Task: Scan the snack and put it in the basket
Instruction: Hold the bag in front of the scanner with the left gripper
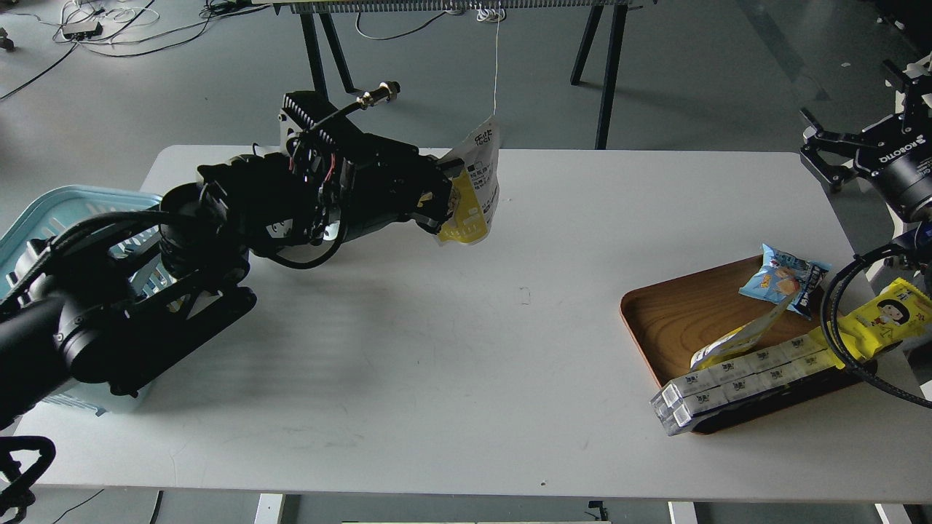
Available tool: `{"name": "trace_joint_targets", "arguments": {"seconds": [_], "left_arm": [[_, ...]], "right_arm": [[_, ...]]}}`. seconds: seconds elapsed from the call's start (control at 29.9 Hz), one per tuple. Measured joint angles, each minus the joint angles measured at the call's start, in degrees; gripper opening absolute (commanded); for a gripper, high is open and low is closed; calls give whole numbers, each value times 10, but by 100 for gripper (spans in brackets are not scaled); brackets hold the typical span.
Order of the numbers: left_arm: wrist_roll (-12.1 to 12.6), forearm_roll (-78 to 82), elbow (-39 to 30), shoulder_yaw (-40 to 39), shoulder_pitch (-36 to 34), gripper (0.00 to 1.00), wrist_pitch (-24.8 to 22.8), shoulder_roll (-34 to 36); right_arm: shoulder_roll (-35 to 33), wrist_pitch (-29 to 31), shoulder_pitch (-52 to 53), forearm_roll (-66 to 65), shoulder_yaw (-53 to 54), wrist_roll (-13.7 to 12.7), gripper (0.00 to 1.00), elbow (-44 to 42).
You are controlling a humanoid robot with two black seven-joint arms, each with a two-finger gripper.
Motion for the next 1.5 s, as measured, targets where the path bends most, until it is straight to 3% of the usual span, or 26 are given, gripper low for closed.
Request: {"name": "trace_joint_targets", "arguments": {"seconds": [0.23, 0.43, 0.6, 0.83, 0.93, 1.24, 1.5], "left_arm": [[-16, 0, -33, 0, 1, 0, 0, 88], [10, 0, -35, 0, 4, 0, 0, 132], [64, 0, -35, -25, 4, 0, 0, 134], [191, -128, -35, -49, 6, 0, 0, 136], [216, -165, -35, -50, 15, 0, 0, 139], [225, -177, -34, -51, 73, 0, 0, 141], [224, -177, -34, -47, 83, 0, 0, 140]], "right_arm": [[-1, 0, 0, 0, 0, 0, 93, 0], [-1, 0, 0, -1, 0, -1, 93, 0], [-1, 0, 1, -1, 0, -1, 93, 0], [-2, 0, 1, -1, 0, -1, 93, 0], [-3, 0, 1, -1, 0, -1, 93, 0], [-4, 0, 1, -1, 0, -1, 93, 0], [-3, 0, 1, -1, -2, -1, 93, 0]]}}
